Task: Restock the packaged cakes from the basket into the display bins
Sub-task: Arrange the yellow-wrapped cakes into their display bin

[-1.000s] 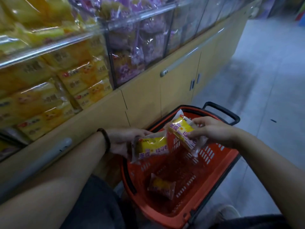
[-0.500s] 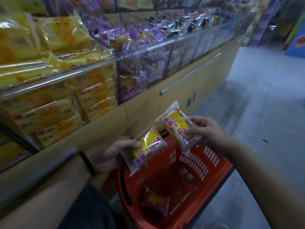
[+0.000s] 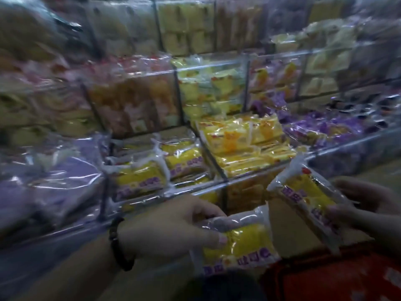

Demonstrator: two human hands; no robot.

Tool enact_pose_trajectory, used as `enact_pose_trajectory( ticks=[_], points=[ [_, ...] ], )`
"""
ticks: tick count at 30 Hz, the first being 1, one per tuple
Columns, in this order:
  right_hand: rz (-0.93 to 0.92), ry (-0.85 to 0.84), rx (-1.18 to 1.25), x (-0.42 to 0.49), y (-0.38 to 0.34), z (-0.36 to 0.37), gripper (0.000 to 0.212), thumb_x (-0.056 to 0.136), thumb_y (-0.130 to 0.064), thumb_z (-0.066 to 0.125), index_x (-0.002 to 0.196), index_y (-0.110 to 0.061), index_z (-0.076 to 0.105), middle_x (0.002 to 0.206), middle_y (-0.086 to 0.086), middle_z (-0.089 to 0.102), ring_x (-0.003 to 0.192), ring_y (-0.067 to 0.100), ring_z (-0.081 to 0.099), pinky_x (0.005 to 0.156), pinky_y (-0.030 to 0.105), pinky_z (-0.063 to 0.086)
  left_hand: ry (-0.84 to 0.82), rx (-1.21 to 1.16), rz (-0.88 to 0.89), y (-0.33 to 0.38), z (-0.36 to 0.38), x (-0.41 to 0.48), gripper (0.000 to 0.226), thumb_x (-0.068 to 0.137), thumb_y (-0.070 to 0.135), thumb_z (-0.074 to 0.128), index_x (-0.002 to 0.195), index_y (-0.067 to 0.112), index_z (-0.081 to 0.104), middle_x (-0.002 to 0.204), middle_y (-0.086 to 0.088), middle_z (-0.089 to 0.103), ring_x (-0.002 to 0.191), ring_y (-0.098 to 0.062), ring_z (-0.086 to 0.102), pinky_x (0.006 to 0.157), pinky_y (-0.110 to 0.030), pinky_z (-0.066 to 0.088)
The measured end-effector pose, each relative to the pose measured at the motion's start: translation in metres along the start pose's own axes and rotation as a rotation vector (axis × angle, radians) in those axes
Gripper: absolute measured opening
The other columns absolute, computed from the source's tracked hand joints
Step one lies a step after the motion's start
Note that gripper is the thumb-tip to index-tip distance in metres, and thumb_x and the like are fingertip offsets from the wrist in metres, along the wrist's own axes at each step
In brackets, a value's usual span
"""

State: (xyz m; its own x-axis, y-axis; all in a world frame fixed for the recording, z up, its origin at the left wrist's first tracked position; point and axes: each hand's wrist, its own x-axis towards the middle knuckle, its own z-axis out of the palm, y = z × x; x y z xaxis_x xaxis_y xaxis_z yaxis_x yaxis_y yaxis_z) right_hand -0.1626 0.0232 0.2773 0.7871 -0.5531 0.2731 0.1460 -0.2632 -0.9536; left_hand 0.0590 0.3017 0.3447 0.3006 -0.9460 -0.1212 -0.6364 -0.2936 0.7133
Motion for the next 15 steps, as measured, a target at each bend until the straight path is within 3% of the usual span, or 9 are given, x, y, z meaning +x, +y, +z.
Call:
enact_pose_trajectory(
  ticks=[4,6,8,10,15],
  points=[
    [-0.129,-0.063,-0.047,0.021,-0.059,0.053,0.041,0.063,0.000,0.078,0.088,-0.032,0.084,0.090,0.006,0.081,0.077,0.014,0.078,0.061,0.020,0.060,0.255,0.043,0.057,-0.004,-0.040,-0.051,0.023,0.092,0.022,0.079,0.112,0.033,0.076,0.103,0.015,0.078,0.099,-0.003,0.072,0.088,-0.027,0.059],
    [-0.167,-0.137,-0.052,0.032,-0.083,0.074,0.036,0.066,0.000,0.078,0.092,-0.024,0.083,0.094,0.006,0.081,0.080,0.018,0.079,0.059,0.021,0.060,0.378,0.087,0.092,-0.007,-0.061,-0.068,0.023,0.091,0.022,0.079,0.110,0.035,0.078,0.098,0.014,0.077,0.093,0.001,0.072,0.081,-0.017,0.054],
    [-0.200,-0.207,-0.085,0.045,-0.107,0.096,0.031,0.073,-0.004,0.077,0.102,-0.016,0.078,0.097,0.005,0.081,0.083,0.021,0.079,0.061,0.023,0.060,0.483,0.097,0.100,-0.010,-0.082,-0.081,0.027,0.091,0.022,0.077,0.109,0.042,0.077,0.103,0.013,0.077,0.095,-0.003,0.074,0.082,-0.020,0.056],
    [-0.228,-0.228,-0.160,0.061,-0.124,0.117,0.031,0.075,-0.017,0.079,0.107,-0.020,0.076,0.101,0.001,0.080,0.090,0.018,0.078,0.075,0.031,0.062,0.565,0.155,0.079,-0.014,-0.104,-0.089,0.024,0.092,0.025,0.076,0.108,0.043,0.076,0.106,0.017,0.077,0.099,-0.005,0.074,0.087,-0.031,0.058],
    [-0.187,-0.237,-0.371,0.109,-0.129,0.165,0.015,0.091,-0.019,0.078,0.105,-0.023,0.075,0.096,0.000,0.078,0.088,0.016,0.076,0.086,0.047,0.061,0.691,0.485,0.016,-0.028,-0.141,-0.093,0.030,0.096,0.037,0.072,0.123,0.048,0.068,0.123,0.022,0.068,0.103,0.006,0.066,0.085,-0.030,0.056]
  ],
)
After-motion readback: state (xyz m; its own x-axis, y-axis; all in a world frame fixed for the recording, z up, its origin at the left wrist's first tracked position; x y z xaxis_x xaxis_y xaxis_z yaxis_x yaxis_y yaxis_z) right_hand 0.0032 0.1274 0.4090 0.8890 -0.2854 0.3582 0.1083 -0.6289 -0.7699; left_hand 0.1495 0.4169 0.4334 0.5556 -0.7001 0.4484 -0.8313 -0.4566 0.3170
